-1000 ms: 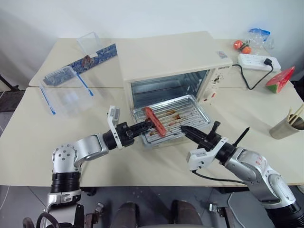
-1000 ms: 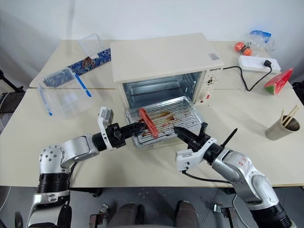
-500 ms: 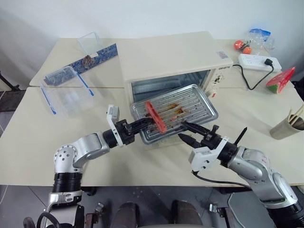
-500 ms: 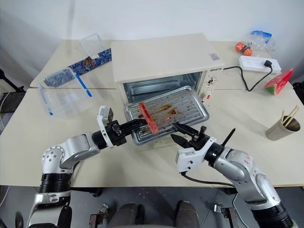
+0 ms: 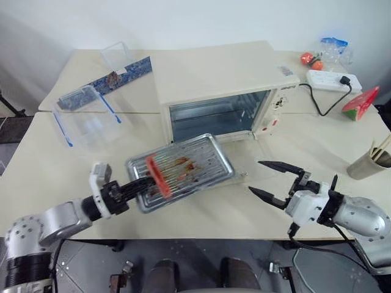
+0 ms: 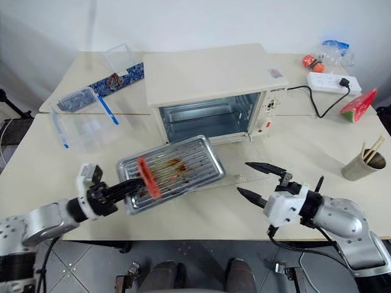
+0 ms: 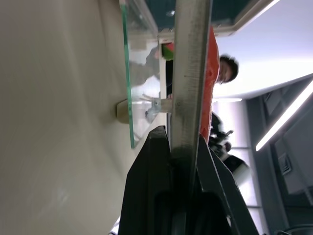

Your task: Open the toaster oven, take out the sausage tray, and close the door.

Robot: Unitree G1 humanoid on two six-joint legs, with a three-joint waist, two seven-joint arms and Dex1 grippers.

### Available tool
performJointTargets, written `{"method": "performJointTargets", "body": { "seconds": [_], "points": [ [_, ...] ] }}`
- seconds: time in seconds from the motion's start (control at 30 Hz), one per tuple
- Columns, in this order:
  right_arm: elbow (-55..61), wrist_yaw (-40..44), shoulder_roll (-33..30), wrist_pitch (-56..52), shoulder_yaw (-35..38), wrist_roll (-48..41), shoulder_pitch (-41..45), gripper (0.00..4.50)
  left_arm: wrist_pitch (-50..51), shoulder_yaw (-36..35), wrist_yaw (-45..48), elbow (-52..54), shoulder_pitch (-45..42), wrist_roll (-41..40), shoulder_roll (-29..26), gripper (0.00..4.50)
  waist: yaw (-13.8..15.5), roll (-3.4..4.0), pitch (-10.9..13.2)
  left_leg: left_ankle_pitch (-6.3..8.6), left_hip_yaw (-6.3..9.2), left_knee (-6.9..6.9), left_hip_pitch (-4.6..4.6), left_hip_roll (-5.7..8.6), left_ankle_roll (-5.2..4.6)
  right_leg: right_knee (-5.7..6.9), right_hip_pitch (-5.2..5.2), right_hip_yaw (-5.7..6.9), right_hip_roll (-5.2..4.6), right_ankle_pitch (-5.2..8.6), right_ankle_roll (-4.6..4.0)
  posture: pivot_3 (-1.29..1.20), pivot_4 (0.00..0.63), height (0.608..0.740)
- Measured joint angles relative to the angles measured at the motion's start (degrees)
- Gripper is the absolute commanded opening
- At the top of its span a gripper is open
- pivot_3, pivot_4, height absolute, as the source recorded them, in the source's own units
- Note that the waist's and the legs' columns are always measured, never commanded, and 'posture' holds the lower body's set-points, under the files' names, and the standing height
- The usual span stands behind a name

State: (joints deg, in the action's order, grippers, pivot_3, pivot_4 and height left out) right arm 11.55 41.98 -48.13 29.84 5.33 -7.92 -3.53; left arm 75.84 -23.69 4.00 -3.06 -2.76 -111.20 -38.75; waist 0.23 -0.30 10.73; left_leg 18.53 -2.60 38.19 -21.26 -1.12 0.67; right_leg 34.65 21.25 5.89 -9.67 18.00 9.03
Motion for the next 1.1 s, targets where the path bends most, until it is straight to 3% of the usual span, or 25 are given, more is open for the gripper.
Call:
{"method": "performJointTargets", "body": {
  "seconds": [0.1,0.4,0.53,0.7,1.1],
  "points": [
    [-7.2,3.7,-0.2,-1.1,1.9,-4.5,-1.0,2.91,-0.2,-4.0,5.1,0.2,6.4,0.0,-0.6,0.00,-0.3,0.00,0.0,0.00,-0.03,-0.02,0.01,-0.02,0.00,-0.05,0.00,0.00,0.00,0.02,-0.04,0.00,0.150,0.740],
    [-30.2,9.1,-0.1,0.7,3.5,-4.6,6.1,0.03,-4.7,-15.3,14.4,0.8,25.4,1.1,-0.8,0.00,-0.6,0.00,0.0,0.01,-0.21,-0.02,0.06,-0.08,0.01,-0.10,0.15,-0.13,0.00,0.10,-0.19,0.00,0.150,0.740],
    [-38.2,11.8,2.0,1.0,1.1,-3.5,13.1,0.03,-7.8,-20.3,17.0,2.4,31.6,1.1,1.7,0.00,-0.6,-0.03,0.0,0.03,-0.22,0.02,0.07,-0.14,0.04,-0.09,0.17,-0.16,0.01,0.10,-0.23,0.00,0.150,0.740],
    [-41.3,16.4,5.7,-1.5,-1.9,-4.0,19.2,0.03,-11.3,-20.7,17.5,4.7,32.8,0.8,4.9,0.00,-0.3,-0.01,0.0,0.03,-0.21,0.04,0.03,-0.14,0.05,-0.06,0.20,-0.14,0.01,0.10,-0.26,0.00,0.150,0.740],
    [-36.4,23.2,10.6,-10.7,-2.4,-10.5,25.1,0.03,-16.0,-18.6,15.3,6.8,30.7,0.1,7.9,0.00,-0.5,0.00,0.0,0.04,-0.23,0.02,0.01,-0.16,0.06,0.11,0.21,-0.12,0.04,0.08,-0.27,0.00,0.150,0.740]
  ]
}}
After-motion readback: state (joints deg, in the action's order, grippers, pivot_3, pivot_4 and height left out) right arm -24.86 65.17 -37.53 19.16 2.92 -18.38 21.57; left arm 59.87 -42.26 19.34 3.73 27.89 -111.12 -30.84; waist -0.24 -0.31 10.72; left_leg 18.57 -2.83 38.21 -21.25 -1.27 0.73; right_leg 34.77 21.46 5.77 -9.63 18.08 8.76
